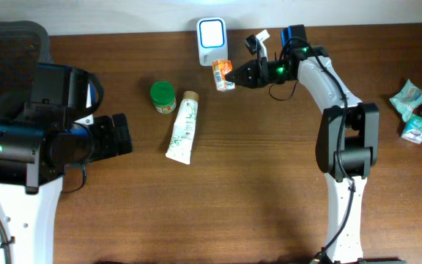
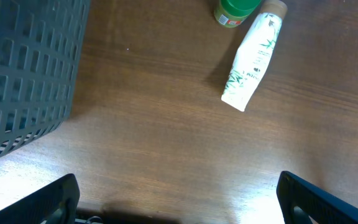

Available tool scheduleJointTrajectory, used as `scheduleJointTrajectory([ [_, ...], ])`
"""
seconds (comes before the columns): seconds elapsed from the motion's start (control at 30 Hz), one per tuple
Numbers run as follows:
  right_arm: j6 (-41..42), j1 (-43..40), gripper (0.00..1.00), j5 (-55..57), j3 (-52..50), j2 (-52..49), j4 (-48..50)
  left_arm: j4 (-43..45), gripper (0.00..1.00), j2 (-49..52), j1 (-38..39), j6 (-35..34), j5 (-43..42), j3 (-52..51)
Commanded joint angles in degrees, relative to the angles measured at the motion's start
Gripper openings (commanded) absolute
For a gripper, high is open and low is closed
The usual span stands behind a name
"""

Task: Scan the item barcode
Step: 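Hold the orange pack in front of the scanner window, then carry the orange pack to the right edge and drop it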

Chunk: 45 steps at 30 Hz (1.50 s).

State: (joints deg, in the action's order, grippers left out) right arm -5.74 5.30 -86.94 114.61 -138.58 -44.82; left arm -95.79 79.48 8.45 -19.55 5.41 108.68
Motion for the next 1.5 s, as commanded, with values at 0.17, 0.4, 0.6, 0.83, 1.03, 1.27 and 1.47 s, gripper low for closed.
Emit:
scheduleJointTrajectory([
  [0.17, 10.8, 0.0, 0.04, 23.1, 1.2, -0.3, 0.1, 0.1, 0.99, -0.7, 0.0, -0.6, 0.2, 0.2],
  [0.4, 7.1, 4.1, 0.04, 73.9, 11.6, 0.7, -3.4, 0.1, 0.99, -0.7, 0.0, -0.6, 0.2, 0.2],
  [0.6, -19.6, 12.5, 0.04, 101.6, 14.6, -0.3, 11.6, 0.1, 0.99, -0.7, 0.0, -0.6, 0.2, 0.2],
  [0.83, -23.8, 15.0, 0.04, 102.4, 14.6, -2.8, 30.5, 0.1, 0.99, -0.7, 0.0, -0.6, 0.2, 0.2],
  [1.03, -23.9, 15.0, 0.04, 94.6, 14.6, -4.5, 31.8, 0.1, 0.99, -0.7, 0.0, -0.6, 0.2, 0.2],
  [1.27, -23.7, 15.0, 0.04, 95.1, 14.6, -5.7, 31.6, 0.1, 0.99, -0.7, 0.0, -0.6, 0.2, 0.2],
  [1.47, -9.1, 12.6, 0.04, 104.8, 16.5, -3.9, 30.7, 0.1, 0.99, -0.7, 0.0, -0.6, 0.2, 0.2],
])
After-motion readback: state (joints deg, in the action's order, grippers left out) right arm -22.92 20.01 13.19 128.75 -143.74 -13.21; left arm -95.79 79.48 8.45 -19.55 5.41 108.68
